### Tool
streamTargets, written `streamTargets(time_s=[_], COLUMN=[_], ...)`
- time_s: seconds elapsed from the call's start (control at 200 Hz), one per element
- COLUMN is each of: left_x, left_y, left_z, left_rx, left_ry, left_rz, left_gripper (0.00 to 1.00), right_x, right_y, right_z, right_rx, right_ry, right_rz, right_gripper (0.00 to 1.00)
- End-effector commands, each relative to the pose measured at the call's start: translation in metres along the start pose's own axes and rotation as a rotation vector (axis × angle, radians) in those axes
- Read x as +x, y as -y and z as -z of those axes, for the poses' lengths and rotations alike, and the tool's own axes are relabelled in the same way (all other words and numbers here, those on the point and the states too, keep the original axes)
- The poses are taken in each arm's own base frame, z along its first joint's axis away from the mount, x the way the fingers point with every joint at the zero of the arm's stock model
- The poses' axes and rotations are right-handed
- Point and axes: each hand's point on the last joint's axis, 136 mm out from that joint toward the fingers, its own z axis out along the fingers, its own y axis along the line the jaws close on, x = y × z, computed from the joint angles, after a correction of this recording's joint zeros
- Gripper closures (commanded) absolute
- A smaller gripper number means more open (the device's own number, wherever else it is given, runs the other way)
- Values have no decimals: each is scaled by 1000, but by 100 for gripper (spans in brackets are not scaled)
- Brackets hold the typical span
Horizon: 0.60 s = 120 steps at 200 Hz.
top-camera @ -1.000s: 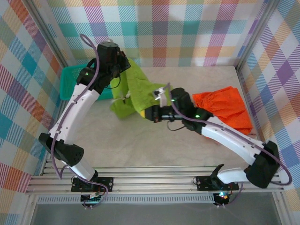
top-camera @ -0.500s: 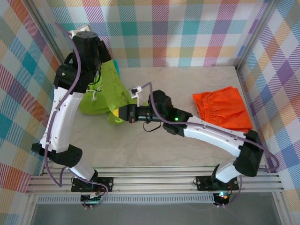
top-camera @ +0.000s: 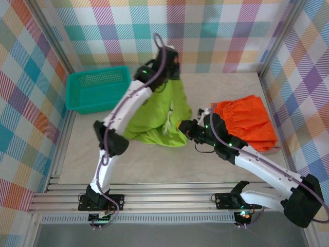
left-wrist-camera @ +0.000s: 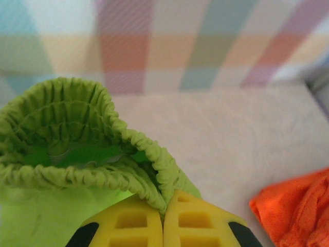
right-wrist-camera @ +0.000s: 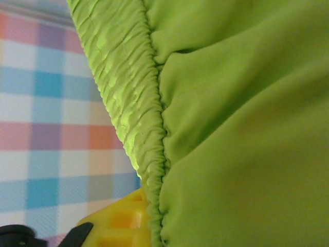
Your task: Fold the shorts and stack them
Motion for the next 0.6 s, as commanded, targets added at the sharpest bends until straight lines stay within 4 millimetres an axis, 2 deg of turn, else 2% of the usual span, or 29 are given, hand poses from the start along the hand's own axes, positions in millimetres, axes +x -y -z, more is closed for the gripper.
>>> streamTargets(time_s=[0.0,0.05,0.08,0.115,0.165,0.265,0.355,0.445,0.535,0.595], left_x=[-41,-29,-25,-24,-27,-46,-46,-28,-1,30], left_y=[43,61,68,69,63,33,-1,-37,-72,-99], left_z=[-14,-26,-28,-26,-18,17,45,61,77,83], left_rx=[137,183,196,196,173,102,81,54,0,-51], left_ry=[202,182,175,169,167,165,86,-16,-35,-48], left_rz=[27,15,13,12,19,43,98,160,181,215], left_gripper=[73,38,22,9,1,0,0,0,0,1], right_x=[24,19,16,11,7,-3,-9,-16,-20,-19], right_y=[62,75,81,85,92,97,93,78,61,54], right_z=[21,30,36,43,53,73,80,75,55,37], right_rx=[186,226,255,286,346,456,509,496,449,429], right_ry=[-49,-11,5,22,30,27,0,-37,-101,-165], right_rz=[-123,-110,-95,-60,-2,144,274,370,436,459], right_gripper=[77,63,53,42,33,21,13,7,7,7])
